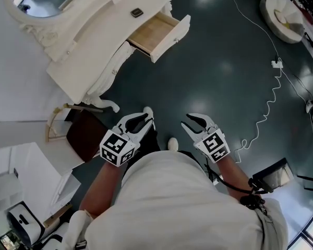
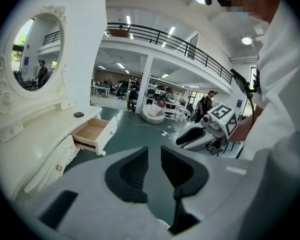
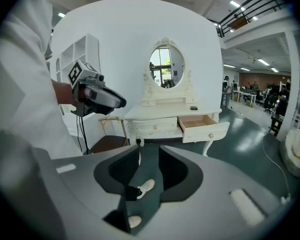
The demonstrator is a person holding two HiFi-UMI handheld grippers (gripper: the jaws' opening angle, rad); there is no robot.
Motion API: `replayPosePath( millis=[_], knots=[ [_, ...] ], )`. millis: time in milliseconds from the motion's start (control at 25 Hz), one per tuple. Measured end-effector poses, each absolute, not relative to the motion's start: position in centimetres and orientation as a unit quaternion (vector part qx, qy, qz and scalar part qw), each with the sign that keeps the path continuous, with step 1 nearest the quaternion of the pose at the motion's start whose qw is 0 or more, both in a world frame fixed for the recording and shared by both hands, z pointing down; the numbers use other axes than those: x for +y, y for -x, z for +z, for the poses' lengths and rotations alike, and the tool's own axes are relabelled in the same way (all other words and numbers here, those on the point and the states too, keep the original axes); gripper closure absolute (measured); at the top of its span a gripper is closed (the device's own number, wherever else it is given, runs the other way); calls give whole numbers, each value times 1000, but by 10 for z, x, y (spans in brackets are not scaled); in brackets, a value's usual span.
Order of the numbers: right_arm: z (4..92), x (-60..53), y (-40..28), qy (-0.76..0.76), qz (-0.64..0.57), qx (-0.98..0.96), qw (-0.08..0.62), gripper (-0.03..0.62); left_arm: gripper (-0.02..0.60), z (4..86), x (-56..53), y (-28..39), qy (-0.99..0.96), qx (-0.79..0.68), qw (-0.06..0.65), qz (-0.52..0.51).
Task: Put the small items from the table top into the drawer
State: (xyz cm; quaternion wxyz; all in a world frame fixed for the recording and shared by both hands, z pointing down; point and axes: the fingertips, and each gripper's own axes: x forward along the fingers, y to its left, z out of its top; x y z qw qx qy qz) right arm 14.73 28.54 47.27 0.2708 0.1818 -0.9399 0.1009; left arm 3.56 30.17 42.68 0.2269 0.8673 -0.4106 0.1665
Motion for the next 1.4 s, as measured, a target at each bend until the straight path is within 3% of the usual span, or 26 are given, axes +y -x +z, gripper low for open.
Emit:
replayPosePath(
  millis=[560, 760, 1040, 1400],
  knots=[
    [451, 85, -63, -283, 108, -905, 299, 479, 459, 440, 47, 97, -892, -373, 202, 158],
    [443, 39, -36, -317, 98, -896, 297, 592, 454, 458, -25, 145, -887, -383, 194, 167],
    [445, -4, -35, -328, 112, -887, 306, 592, 445, 486, -111, 187, -870, -412, 189, 192],
    [460, -83, -50, -274, 121, -903, 307, 592, 377, 526, -238, 210, -832, -458, 196, 244]
  ],
)
